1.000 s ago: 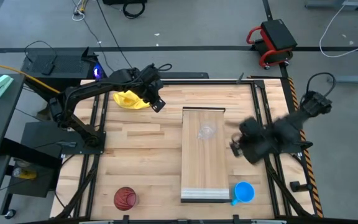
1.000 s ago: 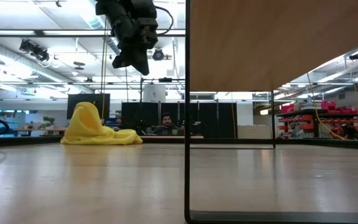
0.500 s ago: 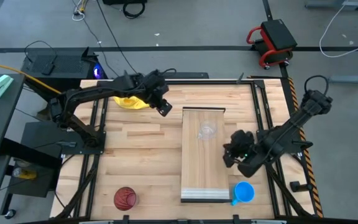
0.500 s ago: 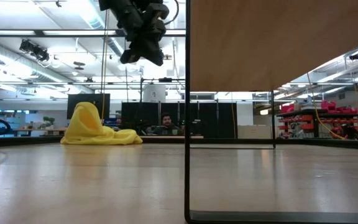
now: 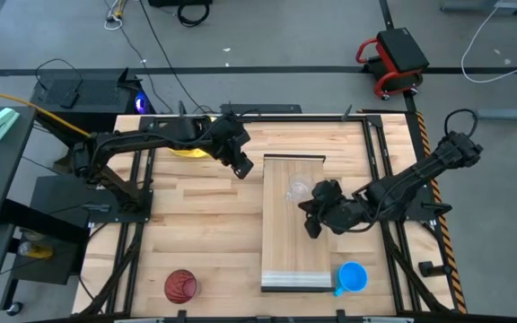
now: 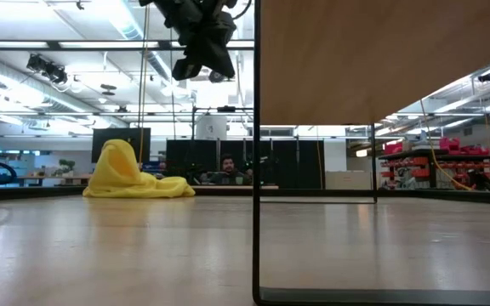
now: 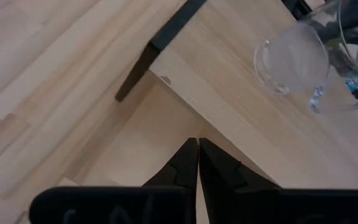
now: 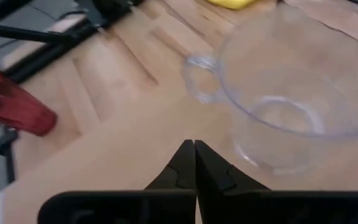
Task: Stack small to large cups/mugs on shelf
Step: Put the transparent mug on the shelf
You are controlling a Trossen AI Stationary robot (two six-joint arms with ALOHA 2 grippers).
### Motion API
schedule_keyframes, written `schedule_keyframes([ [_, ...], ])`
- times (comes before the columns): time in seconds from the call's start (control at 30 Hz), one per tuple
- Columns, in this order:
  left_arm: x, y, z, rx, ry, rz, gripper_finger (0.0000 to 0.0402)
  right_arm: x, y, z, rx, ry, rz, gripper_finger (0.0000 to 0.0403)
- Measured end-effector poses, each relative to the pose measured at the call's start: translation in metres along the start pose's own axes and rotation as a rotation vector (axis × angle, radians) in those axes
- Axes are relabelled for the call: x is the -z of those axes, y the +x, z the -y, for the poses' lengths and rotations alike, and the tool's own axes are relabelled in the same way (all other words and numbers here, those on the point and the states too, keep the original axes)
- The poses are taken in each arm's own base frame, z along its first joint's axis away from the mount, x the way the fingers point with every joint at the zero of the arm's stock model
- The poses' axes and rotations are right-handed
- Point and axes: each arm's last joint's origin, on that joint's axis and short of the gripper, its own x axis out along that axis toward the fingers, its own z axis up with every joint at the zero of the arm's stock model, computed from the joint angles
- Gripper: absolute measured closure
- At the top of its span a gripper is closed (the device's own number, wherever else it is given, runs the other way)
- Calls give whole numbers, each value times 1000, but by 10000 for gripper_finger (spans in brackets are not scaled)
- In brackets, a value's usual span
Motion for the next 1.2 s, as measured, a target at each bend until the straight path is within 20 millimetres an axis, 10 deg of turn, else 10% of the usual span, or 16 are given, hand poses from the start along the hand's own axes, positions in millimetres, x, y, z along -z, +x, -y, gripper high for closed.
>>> schedule_keyframes([
  [0.87,4,2,15,15,26,38,380,-36,31,9,-49,13,68,403],
  [1.2,38,8,75,74,107,82,386,-78,-30,-10,1,-141,87,403],
])
